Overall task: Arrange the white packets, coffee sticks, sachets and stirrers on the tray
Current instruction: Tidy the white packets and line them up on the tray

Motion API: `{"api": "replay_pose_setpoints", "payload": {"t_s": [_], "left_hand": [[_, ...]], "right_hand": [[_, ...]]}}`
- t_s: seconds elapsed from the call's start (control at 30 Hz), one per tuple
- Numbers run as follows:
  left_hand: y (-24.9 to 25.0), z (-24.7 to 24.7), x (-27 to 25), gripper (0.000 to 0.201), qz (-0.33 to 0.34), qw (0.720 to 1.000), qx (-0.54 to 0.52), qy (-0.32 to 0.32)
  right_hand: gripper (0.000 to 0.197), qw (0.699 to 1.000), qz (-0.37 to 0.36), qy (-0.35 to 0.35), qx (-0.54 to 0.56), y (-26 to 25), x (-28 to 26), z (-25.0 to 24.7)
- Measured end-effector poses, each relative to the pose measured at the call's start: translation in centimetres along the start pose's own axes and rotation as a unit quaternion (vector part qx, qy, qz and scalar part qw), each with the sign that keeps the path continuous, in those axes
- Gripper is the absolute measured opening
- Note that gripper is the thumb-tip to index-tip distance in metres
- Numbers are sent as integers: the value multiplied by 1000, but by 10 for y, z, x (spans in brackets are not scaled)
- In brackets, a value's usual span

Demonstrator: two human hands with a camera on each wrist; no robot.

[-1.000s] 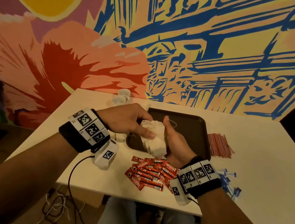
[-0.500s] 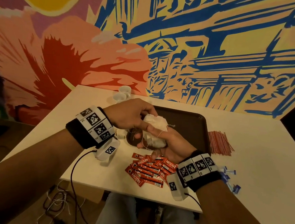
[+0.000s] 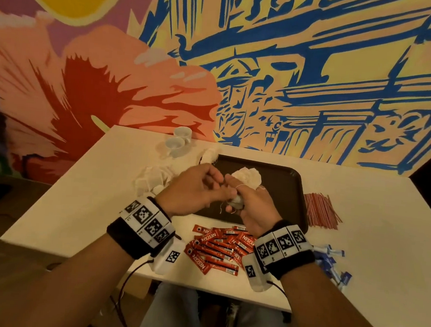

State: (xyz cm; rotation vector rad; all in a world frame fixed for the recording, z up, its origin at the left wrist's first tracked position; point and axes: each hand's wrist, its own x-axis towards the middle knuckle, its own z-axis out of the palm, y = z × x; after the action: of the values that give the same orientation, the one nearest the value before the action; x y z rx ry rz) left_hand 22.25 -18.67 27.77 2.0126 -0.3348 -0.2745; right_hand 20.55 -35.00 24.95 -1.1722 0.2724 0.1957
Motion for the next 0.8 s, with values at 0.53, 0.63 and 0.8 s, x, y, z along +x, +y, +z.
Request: {"api": "replay_pose_setpoints", "payload": {"t_s": [0.53, 0.63, 0.8], "left_hand": [[-3, 13, 4, 36, -27, 996, -78, 27], [-4, 16, 4, 34, -30, 994, -99, 33], [-13, 10, 7, 23, -32, 998, -43, 43]], "right_hand": [[54, 996, 68, -55, 24, -7, -5, -4], [47, 996, 47, -68, -14, -6, -4, -4], [40, 995, 43, -93, -11, -7, -3, -8]]}}
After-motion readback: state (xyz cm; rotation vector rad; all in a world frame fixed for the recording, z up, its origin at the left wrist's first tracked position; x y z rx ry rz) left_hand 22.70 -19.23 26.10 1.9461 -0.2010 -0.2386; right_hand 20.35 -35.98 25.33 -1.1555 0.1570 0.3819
